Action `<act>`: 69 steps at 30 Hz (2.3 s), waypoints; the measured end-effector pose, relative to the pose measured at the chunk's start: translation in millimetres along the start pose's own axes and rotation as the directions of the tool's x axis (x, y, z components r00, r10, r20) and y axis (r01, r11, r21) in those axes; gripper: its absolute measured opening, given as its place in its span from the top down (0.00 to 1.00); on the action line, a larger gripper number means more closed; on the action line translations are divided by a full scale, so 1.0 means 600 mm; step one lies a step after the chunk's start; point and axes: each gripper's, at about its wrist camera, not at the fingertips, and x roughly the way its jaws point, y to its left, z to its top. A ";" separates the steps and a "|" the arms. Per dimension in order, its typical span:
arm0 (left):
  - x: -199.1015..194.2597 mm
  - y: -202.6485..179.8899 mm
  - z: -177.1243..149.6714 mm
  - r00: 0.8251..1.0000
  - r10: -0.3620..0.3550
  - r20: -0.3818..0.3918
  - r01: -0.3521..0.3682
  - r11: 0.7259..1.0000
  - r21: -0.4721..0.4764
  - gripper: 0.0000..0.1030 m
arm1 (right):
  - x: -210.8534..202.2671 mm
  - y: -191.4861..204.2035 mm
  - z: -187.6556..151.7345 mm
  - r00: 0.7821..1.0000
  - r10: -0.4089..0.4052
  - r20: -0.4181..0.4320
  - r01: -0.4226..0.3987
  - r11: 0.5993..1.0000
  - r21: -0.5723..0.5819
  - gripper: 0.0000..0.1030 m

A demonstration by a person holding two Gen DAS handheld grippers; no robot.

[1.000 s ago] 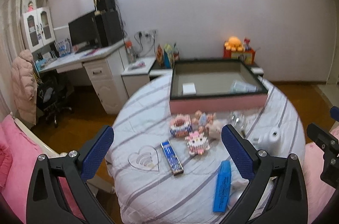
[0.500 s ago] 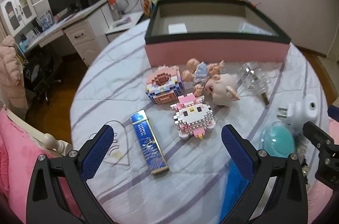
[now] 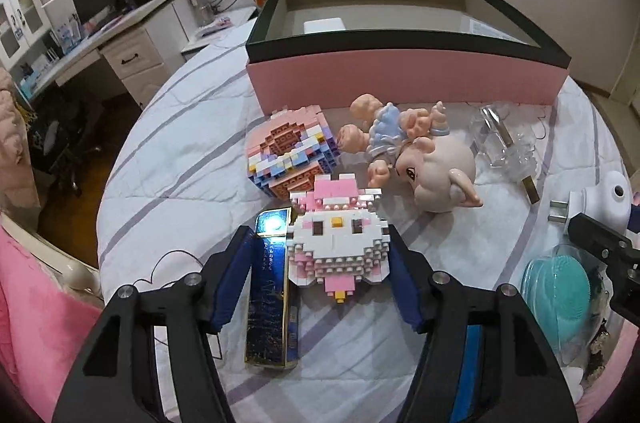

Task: Organize rigid objects
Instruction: 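Grasp the block cat figure with the left tool while the right tool grasps the white night light, then carry the cat figure and night light into the pink tray and release both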

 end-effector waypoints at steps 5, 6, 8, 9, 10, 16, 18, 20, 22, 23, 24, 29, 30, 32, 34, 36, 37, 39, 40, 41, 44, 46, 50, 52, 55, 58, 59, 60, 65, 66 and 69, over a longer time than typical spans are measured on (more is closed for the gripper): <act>-0.006 0.004 0.001 1.000 -0.006 -0.008 0.006 1.000 -0.005 0.41 | -0.010 0.003 0.002 1.000 -0.004 0.011 0.004 1.000 0.003 0.35; -0.008 0.004 0.002 1.000 -0.009 -0.007 0.009 1.000 -0.007 0.41 | -0.014 0.004 0.002 1.000 -0.004 0.018 0.004 1.000 0.003 0.35; -0.018 0.003 -0.001 1.000 -0.015 0.000 0.015 1.000 -0.008 0.42 | -0.022 0.004 0.004 0.999 -0.008 0.031 0.008 1.000 0.005 0.35; -0.025 0.002 -0.002 1.000 -0.018 0.008 0.018 1.000 -0.005 0.56 | -0.028 0.004 0.004 0.999 -0.011 0.040 0.011 1.000 0.005 0.35; -0.033 0.001 -0.002 1.000 -0.006 0.022 0.006 1.000 -0.001 0.56 | -0.034 0.003 0.005 0.999 -0.011 0.051 0.011 1.000 0.006 0.35; -0.073 0.016 -0.001 0.998 0.009 0.064 -0.008 1.000 -0.021 0.56 | -0.085 0.004 0.009 0.992 -0.014 0.129 0.012 1.000 0.013 0.35; -0.087 0.021 -0.001 0.997 0.012 0.081 -0.010 1.000 -0.026 0.56 | -0.104 0.007 0.010 0.988 -0.013 0.156 0.011 1.000 0.012 0.35; -0.111 0.027 -0.002 0.994 0.008 0.112 -0.005 0.999 -0.035 0.56 | -0.125 0.012 0.010 0.983 -0.012 0.185 0.010 1.000 0.011 0.35; -0.137 0.032 0.000 0.988 0.020 0.153 -0.014 0.999 -0.038 0.56 | -0.146 0.015 0.010 0.976 -0.010 0.218 0.009 1.000 0.007 0.35; -0.149 0.033 0.001 0.985 0.023 0.171 -0.016 0.999 -0.038 0.56 | -0.158 0.018 0.010 0.972 -0.007 0.234 0.006 1.000 0.005 0.35; -0.161 0.034 0.001 0.982 0.025 0.189 -0.018 0.999 -0.038 0.56 | -0.170 0.022 0.009 0.968 -0.002 0.252 0.001 1.000 0.002 0.35; -0.229 0.036 0.007 0.954 0.043 0.297 -0.032 0.999 -0.043 0.56 | -0.232 0.041 0.002 0.938 0.019 0.346 -0.010 1.000 -0.028 0.35; -0.247 0.035 0.007 0.945 0.047 0.323 -0.035 0.998 -0.044 0.56 | -0.243 0.045 -0.001 0.931 0.027 0.364 -0.015 0.999 -0.035 0.35; -0.271 0.032 0.006 0.932 0.049 0.359 -0.036 0.998 -0.043 0.56 | -0.263 0.054 -0.006 0.918 0.040 0.396 -0.024 0.999 -0.045 0.35; -0.291 0.028 0.005 0.921 0.041 0.388 -0.029 0.999 -0.037 0.56 | -0.279 0.066 -0.011 0.905 0.046 0.422 -0.022 0.998 -0.061 0.35; -0.302 0.021 0.000 0.915 0.033 0.403 -0.023 0.999 -0.029 0.56 | -0.288 0.078 -0.017 0.898 0.062 0.435 -0.029 0.996 -0.082 0.35; -0.307 0.016 -0.003 0.912 0.027 0.410 -0.020 1.000 -0.022 0.56 | -0.290 0.083 -0.019 0.897 0.073 0.437 -0.036 0.995 -0.092 0.35; -0.314 0.007 -0.010 0.909 0.009 0.417 -0.009 1.000 -0.003 0.56 | -0.293 0.092 -0.024 0.895 0.091 0.436 -0.047 0.993 -0.111 0.35; -0.316 0.005 -0.012 0.909 0.005 0.417 -0.005 1.000 0.001 0.56 | -0.294 0.094 -0.028 0.895 0.095 0.436 -0.048 0.992 -0.118 0.35; -0.317 0.004 -0.014 0.910 -0.001 0.415 -0.002 1.000 0.006 0.56 | -0.294 0.096 -0.029 0.895 0.095 0.435 -0.048 0.992 -0.118 0.35; -0.318 0.003 -0.017 0.910 -0.001 0.415 -0.003 1.000 0.008 0.56 | -0.292 0.093 -0.031 0.898 0.097 0.429 -0.055 0.993 -0.109 0.35; -0.318 0.003 -0.018 0.910 -0.003 0.414 0.001 1.000 0.006 0.56 | -0.292 0.090 -0.032 0.898 0.091 0.431 -0.052 0.993 -0.102 0.35; -0.314 0.000 -0.015 0.913 -0.001 0.408 -0.002 1.000 0.006 0.56 | -0.293 0.086 -0.030 0.897 0.086 0.433 -0.049 0.994 -0.097 0.35; -0.308 -0.003 -0.010 0.915 -0.003 0.403 -0.001 1.000 0.011 0.56 | -0.293 0.085 -0.031 0.897 0.087 0.432 -0.050 0.994 -0.097 0.35; -0.300 -0.005 0.002 0.916 -0.007 0.401 0.000 1.000 0.018 0.56 | -0.287 0.086 -0.024 0.900 0.084 0.427 -0.048 0.994 -0.094 0.35; -0.288 -0.006 0.022 0.916 -0.005 0.402 -0.005 1.000 0.025 0.56 | -0.274 0.081 -0.006 0.902 0.082 0.424 -0.048 0.995 -0.090 0.35; -0.282 -0.007 0.032 0.915 -0.003 0.403 -0.008 1.000 0.025 0.56 | -0.270 0.081 0.000 0.902 0.081 0.424 -0.047 0.995 -0.089 0.35; -0.277 -0.008 0.042 0.915 -0.001 0.404 -0.010 1.000 0.024 0.56 | -0.265 0.080 0.007 0.903 0.078 0.423 -0.046 0.995 -0.087 0.35; -0.245 -0.009 0.110 0.908 -0.003 0.419 -0.008 1.000 0.024 0.56 | -0.239 0.072 0.062 0.897 0.067 0.437 -0.036 0.996 -0.080 0.35; -0.239 -0.009 0.123 0.907 -0.001 0.420 -0.010 1.000 0.023 0.56 | -0.233 0.070 0.076 0.895 0.064 0.441 -0.032 0.996 -0.080 0.35; -0.212 -0.009 0.175 0.907 0.000 0.421 -0.010 1.000 0.021 0.56 | -0.210 0.065 0.125 0.892 0.061 0.447 -0.026 0.996 -0.084 0.35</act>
